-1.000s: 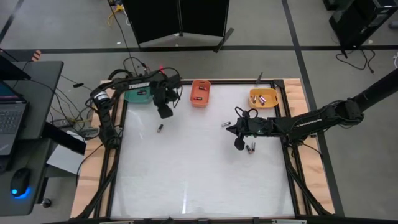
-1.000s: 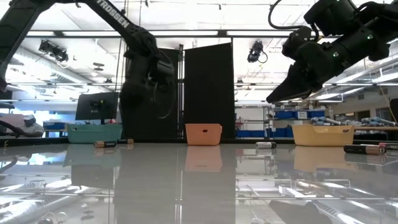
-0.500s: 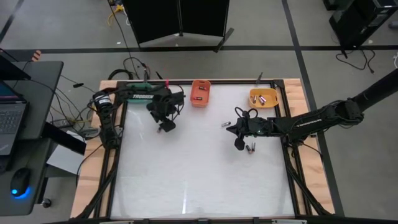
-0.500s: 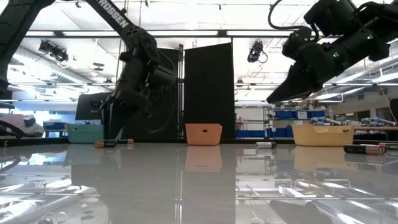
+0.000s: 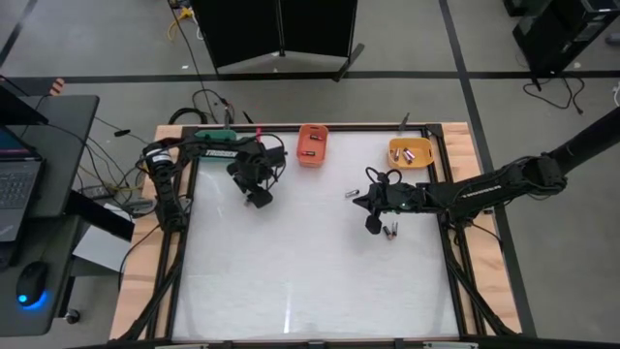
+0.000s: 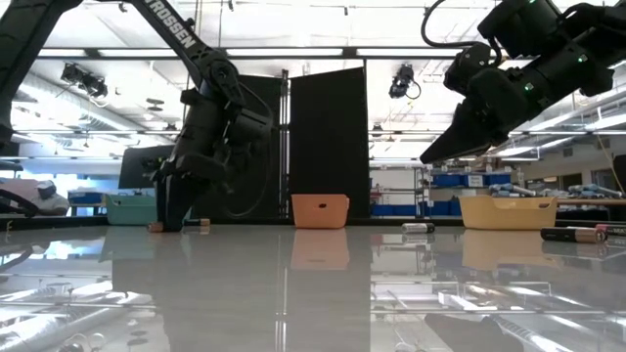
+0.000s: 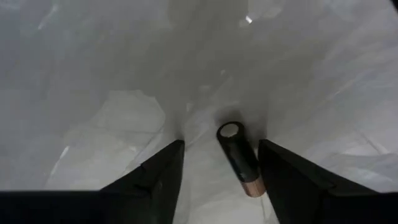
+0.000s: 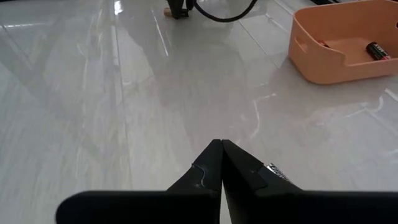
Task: Sort batteries
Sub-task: Put the bottom left copper battery into the green container
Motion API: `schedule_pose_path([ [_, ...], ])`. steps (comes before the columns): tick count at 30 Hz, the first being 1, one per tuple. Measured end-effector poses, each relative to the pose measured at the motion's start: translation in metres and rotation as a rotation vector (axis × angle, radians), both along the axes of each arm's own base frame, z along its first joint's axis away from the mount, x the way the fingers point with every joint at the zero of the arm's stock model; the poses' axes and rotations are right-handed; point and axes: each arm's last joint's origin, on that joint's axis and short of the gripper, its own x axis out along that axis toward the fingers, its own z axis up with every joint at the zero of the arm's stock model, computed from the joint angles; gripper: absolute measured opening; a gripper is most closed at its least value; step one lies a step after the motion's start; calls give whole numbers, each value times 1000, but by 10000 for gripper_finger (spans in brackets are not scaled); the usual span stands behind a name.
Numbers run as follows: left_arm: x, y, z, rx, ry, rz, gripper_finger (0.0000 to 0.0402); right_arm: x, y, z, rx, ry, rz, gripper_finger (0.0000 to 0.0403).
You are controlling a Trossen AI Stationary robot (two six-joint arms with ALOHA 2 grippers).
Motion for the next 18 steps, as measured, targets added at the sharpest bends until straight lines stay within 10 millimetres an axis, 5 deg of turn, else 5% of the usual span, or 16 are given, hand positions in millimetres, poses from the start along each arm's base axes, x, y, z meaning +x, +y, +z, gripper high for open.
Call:
schedule_pose_path([
  [11, 10, -19, 2, 3, -6, -191, 48, 0, 0, 0, -5, 1, 3, 15],
  [18, 30, -22, 26, 20, -47, -272, 45, 0, 0, 0, -6, 2, 4, 16],
])
